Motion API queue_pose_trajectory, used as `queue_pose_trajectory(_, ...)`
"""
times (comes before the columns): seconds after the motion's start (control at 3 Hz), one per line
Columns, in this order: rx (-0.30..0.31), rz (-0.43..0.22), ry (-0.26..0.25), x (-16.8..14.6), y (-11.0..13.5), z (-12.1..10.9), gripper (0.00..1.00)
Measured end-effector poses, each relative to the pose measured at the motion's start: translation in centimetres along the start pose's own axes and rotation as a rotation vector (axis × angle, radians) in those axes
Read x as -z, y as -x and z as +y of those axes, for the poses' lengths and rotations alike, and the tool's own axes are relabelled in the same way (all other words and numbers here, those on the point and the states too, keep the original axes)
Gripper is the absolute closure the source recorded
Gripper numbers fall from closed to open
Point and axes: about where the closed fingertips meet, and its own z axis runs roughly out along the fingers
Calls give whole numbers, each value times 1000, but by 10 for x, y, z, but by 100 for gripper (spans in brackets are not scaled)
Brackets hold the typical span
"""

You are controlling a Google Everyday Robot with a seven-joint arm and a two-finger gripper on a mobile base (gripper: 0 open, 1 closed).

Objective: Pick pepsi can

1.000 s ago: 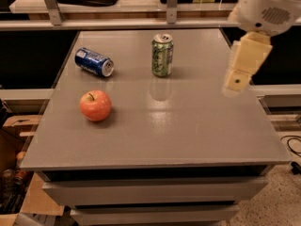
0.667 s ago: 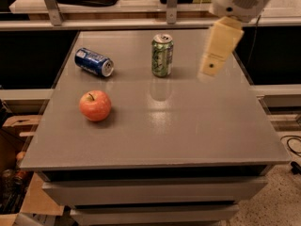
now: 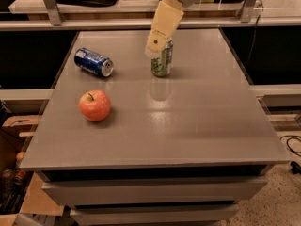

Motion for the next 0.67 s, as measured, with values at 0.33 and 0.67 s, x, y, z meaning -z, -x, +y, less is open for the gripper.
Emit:
queue_pose_trajectory(0.33, 2, -9, -6, -1, 3, -1, 0)
queue_pose_trajectory(0.67, -2, -31, -23, -3, 21, -6, 0)
